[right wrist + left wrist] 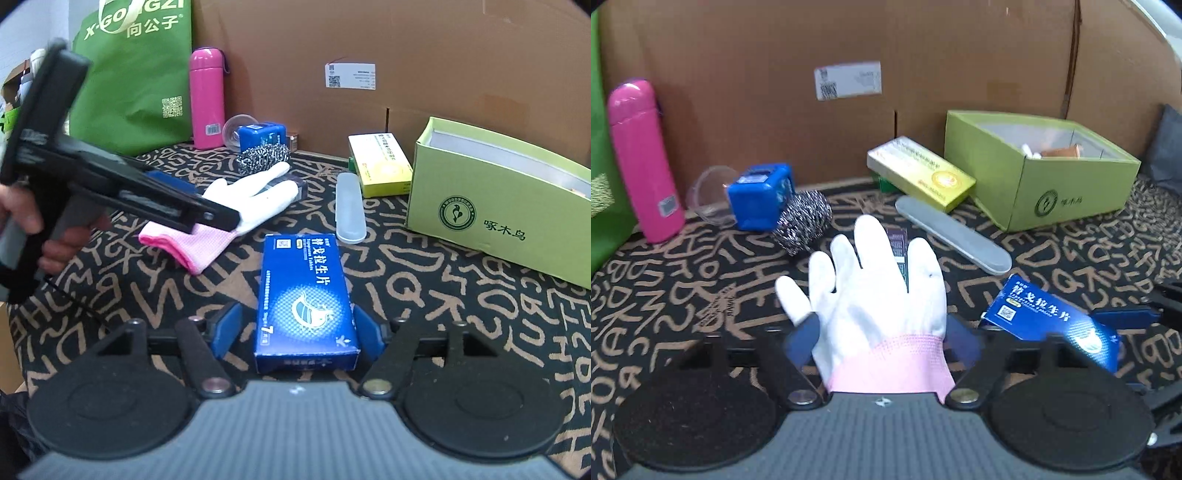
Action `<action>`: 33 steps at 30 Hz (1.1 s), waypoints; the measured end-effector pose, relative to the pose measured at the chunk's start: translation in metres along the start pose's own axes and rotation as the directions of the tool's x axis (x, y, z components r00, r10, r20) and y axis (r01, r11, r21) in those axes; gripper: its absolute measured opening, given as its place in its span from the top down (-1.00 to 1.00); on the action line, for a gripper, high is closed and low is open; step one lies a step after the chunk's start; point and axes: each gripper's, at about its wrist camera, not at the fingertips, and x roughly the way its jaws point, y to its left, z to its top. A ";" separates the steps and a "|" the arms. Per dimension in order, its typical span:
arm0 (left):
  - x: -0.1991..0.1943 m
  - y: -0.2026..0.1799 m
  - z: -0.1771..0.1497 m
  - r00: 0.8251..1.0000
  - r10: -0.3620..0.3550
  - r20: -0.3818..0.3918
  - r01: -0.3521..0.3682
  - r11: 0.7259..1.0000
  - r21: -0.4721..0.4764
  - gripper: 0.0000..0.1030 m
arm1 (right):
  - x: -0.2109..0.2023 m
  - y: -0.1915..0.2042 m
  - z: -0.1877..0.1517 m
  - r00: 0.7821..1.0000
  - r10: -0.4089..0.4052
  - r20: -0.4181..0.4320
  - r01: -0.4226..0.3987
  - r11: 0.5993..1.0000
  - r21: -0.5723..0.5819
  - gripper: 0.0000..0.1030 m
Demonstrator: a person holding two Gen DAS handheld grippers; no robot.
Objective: Organize objects
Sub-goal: 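Grasp the white-pink glove with left tool while right tool grasps blue medicine box, then carry glove and blue medicine box into the shoebox and release both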
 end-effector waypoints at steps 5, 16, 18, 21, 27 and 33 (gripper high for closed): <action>0.000 0.009 0.003 0.998 -0.057 -0.020 0.056 0.998 -0.029 0.11 | 0.007 -0.001 0.003 1.000 0.004 -0.009 -0.004 1.000 0.005 -0.29; -0.021 0.017 0.003 0.997 -0.076 0.011 0.077 0.995 -0.061 0.14 | 0.015 0.001 0.003 1.000 0.026 -0.013 -0.026 1.000 0.015 -0.30; -0.022 0.016 0.002 0.997 -0.075 0.006 0.075 0.995 -0.067 0.14 | 0.015 0.001 0.002 1.000 0.025 -0.014 -0.025 1.000 0.016 -0.32; -0.029 0.016 -0.002 0.997 -0.081 0.009 0.081 0.995 -0.060 0.34 | 0.014 -0.001 0.002 1.000 0.022 -0.015 -0.022 1.000 0.018 -0.33; -0.042 0.018 -0.009 0.993 -0.115 0.009 0.115 0.992 -0.044 0.82 | 0.016 0.001 0.002 1.000 0.023 -0.017 -0.023 1.000 0.015 -0.38; -0.037 0.015 -0.007 0.996 -0.084 0.035 0.085 0.996 -0.036 0.50 | 0.017 0.004 0.002 1.000 0.023 -0.017 -0.022 1.000 0.010 -0.42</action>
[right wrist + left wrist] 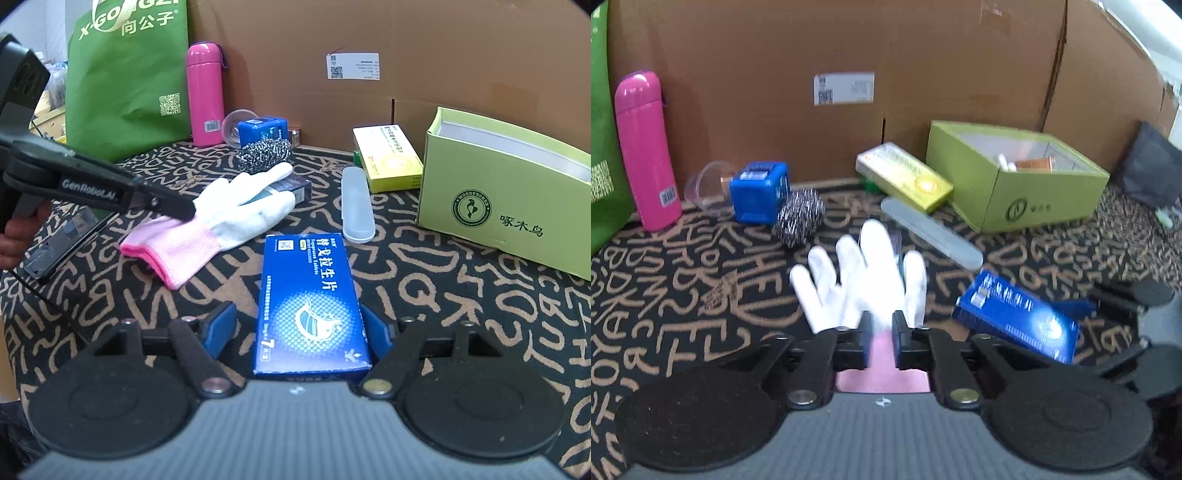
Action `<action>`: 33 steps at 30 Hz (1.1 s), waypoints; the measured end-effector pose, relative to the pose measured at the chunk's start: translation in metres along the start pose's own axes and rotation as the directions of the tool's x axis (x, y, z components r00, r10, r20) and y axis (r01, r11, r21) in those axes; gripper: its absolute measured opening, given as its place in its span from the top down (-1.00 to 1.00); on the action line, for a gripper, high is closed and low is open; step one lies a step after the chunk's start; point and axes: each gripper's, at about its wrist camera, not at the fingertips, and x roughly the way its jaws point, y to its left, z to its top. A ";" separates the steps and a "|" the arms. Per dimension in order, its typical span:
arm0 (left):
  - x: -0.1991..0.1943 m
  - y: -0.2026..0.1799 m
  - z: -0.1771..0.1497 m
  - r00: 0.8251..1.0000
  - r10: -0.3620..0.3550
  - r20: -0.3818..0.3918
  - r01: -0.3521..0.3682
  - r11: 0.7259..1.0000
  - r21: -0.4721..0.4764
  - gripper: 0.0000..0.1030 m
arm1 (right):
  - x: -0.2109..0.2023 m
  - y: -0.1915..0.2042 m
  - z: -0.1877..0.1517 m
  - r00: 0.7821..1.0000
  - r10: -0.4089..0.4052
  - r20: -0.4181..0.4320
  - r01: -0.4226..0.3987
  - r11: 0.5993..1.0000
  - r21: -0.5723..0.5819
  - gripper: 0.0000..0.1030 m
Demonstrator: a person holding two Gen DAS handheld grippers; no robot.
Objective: Organize objects
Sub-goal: 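Carry glove and blue medicine box into the shoebox and release both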
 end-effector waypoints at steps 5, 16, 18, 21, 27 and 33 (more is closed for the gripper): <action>0.014 -0.004 0.008 0.999 0.037 0.025 -0.038 0.999 0.012 -0.04 | 0.000 0.000 0.000 1.000 -0.001 0.001 0.001 1.000 0.005 -0.43; 0.008 -0.001 0.017 0.997 -0.077 0.008 0.077 0.997 0.003 0.94 | 0.003 -0.001 0.001 1.000 0.005 0.001 -0.005 1.000 0.001 -0.46; -0.004 0.006 0.024 0.996 -0.081 0.044 0.082 0.996 -0.026 0.94 | 0.005 0.000 0.002 1.000 0.002 0.000 -0.002 1.000 -0.010 -0.46; -0.017 0.008 0.035 0.994 -0.083 0.074 0.085 0.996 -0.030 0.94 | 0.008 0.003 0.004 1.000 -0.009 0.009 0.009 0.999 -0.038 -0.06; -0.017 -0.011 0.056 0.987 -0.130 0.098 0.130 0.991 0.007 0.94 | -0.005 -0.007 0.011 0.998 -0.004 0.061 0.004 1.000 -0.004 -0.06; -0.017 -0.045 0.097 0.959 -0.216 0.184 0.203 0.976 0.084 0.94 | -0.055 -0.042 0.037 0.971 -0.121 0.207 0.117 0.993 0.032 -0.06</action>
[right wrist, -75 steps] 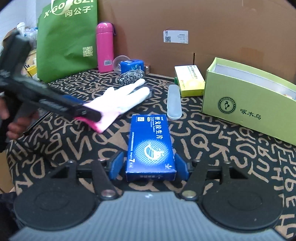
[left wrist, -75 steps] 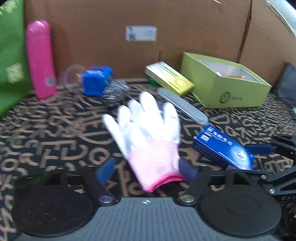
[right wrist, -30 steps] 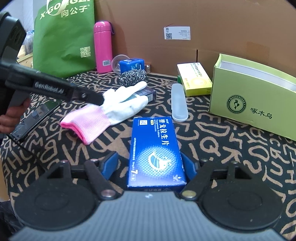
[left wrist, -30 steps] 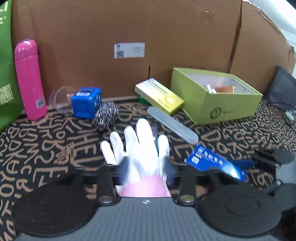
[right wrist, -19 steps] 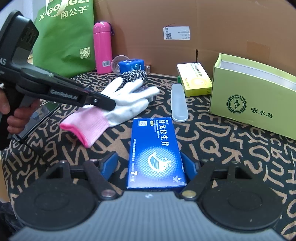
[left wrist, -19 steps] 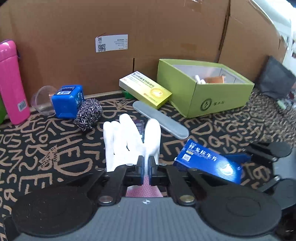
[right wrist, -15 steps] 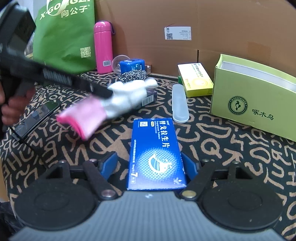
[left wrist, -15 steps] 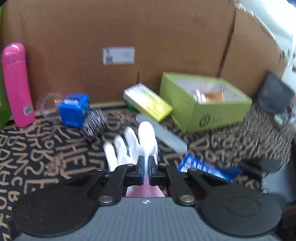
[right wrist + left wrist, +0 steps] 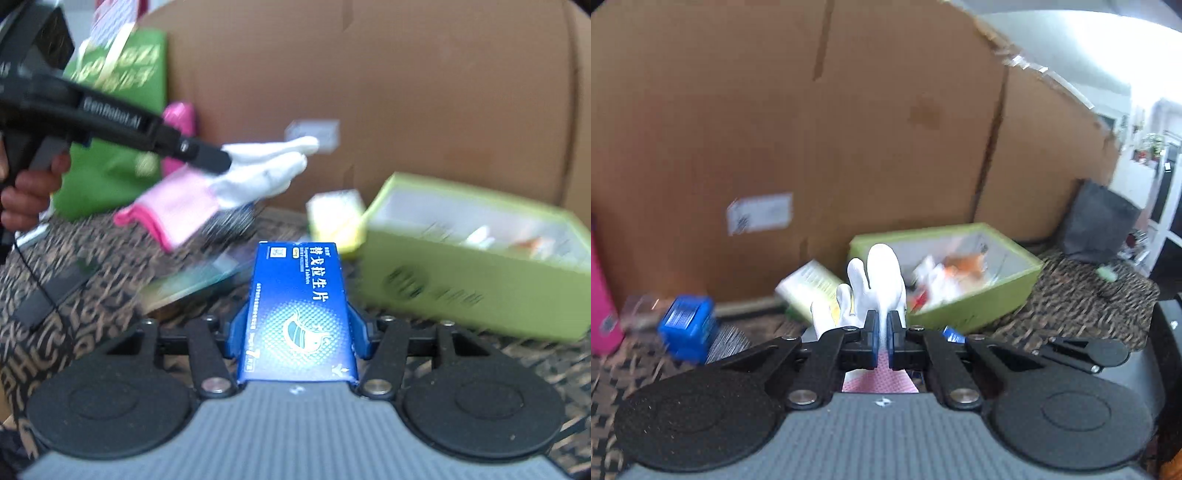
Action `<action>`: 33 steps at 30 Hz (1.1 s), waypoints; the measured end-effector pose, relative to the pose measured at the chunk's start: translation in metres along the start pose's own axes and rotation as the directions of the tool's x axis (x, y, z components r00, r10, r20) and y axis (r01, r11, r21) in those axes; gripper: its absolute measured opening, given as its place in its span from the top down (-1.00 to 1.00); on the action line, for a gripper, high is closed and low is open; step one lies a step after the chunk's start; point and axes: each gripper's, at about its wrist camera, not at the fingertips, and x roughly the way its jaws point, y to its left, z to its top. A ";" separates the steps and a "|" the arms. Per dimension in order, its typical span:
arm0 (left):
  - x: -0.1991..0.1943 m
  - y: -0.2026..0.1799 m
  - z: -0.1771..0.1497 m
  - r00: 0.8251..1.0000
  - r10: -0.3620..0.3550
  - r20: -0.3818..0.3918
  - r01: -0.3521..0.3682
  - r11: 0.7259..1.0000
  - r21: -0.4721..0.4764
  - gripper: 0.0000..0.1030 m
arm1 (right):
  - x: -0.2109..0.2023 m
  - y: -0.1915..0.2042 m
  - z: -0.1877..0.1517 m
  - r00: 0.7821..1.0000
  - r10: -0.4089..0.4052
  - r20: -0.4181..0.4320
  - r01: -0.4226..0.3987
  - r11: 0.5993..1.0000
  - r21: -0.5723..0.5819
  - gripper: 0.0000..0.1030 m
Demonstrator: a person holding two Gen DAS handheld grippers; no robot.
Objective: Organize objects
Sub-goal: 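Carry glove and blue medicine box into the shoebox and release both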
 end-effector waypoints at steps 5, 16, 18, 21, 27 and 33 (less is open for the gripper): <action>0.031 -0.027 0.038 0.996 -0.076 0.045 0.075 0.997 0.021 0.94 | -0.020 -0.040 0.033 0.982 -0.151 0.109 0.151 0.988 0.011 -0.06; 0.153 -0.048 0.066 0.999 -0.035 -0.023 0.035 0.999 -0.004 0.94 | 0.031 -0.124 0.068 0.943 -0.318 0.101 0.308 0.946 0.100 -0.07; 0.173 -0.046 0.063 0.998 -0.029 -0.051 0.028 1.000 -0.011 0.94 | 0.047 -0.135 0.066 0.944 -0.319 0.081 0.309 0.943 0.122 -0.07; 0.194 -0.041 0.054 0.995 -0.021 -0.094 0.020 1.000 -0.014 0.94 | 0.070 -0.145 0.061 0.948 -0.316 0.041 0.308 0.942 0.135 -0.07; 0.208 -0.038 0.034 0.994 -0.020 -0.105 0.020 1.000 0.006 0.36 | 0.113 -0.153 0.037 0.954 -0.288 -0.082 0.296 0.949 0.112 -0.27; 0.175 -0.037 0.027 1.000 0.005 0.003 -0.005 1.000 -0.021 -0.58 | 0.095 -0.138 0.037 0.943 -0.333 -0.032 0.334 0.936 0.113 -0.69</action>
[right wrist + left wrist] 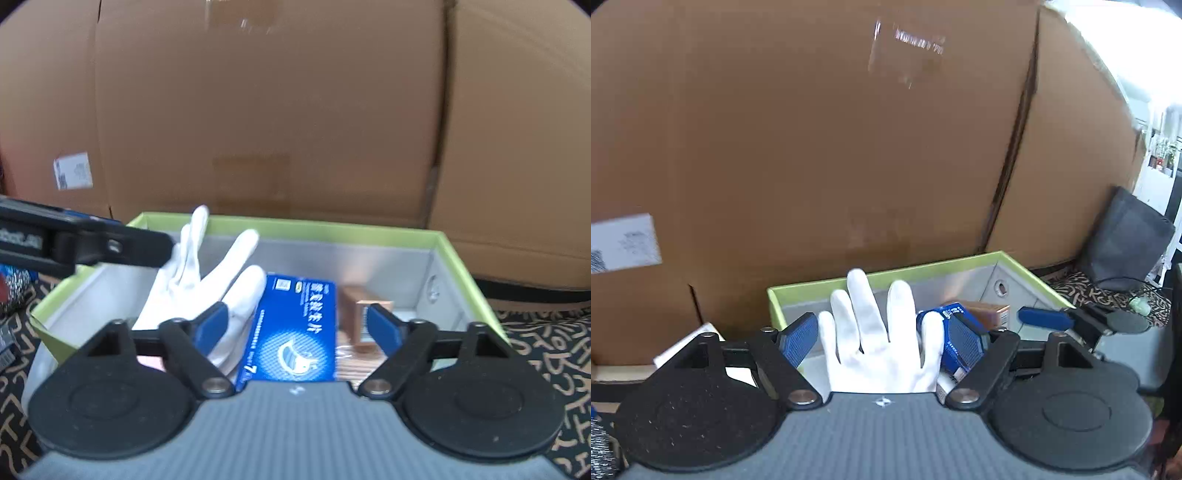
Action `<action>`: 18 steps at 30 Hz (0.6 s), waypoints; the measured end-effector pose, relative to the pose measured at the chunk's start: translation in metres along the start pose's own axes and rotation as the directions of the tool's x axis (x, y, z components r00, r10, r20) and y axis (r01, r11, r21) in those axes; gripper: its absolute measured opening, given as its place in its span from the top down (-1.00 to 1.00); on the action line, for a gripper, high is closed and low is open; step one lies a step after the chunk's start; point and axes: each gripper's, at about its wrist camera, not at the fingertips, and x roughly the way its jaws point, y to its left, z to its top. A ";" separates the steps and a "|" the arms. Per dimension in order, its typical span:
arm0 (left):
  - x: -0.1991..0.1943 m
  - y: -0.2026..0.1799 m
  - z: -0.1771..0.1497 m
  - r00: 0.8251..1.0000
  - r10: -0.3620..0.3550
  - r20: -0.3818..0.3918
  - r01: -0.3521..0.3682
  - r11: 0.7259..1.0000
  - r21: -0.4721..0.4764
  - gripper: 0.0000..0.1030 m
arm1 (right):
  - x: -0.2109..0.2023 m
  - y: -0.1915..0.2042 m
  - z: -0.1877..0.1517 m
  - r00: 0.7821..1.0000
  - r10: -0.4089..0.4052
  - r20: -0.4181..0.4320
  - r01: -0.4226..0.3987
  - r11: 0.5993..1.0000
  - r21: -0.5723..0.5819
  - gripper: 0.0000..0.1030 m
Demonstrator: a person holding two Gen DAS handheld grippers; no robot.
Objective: Organize objects
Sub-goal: 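Carry glove and blue medicine box into the shoebox and release both, then grasp the dark box with left tool while right tool grasps clear toothbrush case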
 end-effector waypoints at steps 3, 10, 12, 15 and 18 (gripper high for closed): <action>-0.023 -0.001 0.004 1.000 0.006 0.014 -0.006 1.000 -0.021 -0.67 | -0.028 -0.001 0.006 0.998 -0.028 0.065 0.028 1.000 -0.007 -0.88; -0.097 -0.010 -0.008 0.997 0.042 0.061 -0.041 0.999 -0.007 -0.70 | -0.090 0.019 0.012 0.976 0.003 0.220 0.009 0.998 -0.054 -1.00; -0.121 -0.009 -0.015 0.994 0.069 0.084 -0.069 0.998 0.005 -0.72 | -0.109 0.027 0.009 0.967 0.022 0.255 -0.006 0.998 -0.063 -1.00; -0.153 -0.003 -0.029 0.989 0.106 0.106 -0.107 0.994 0.008 -0.80 | -0.138 0.035 -0.001 0.955 0.056 0.290 -0.041 0.997 -0.059 -1.00; -0.174 0.010 -0.048 0.985 0.147 0.087 -0.148 0.989 0.000 -0.81 | -0.153 0.045 -0.013 0.952 0.098 0.290 -0.088 0.995 -0.049 -1.00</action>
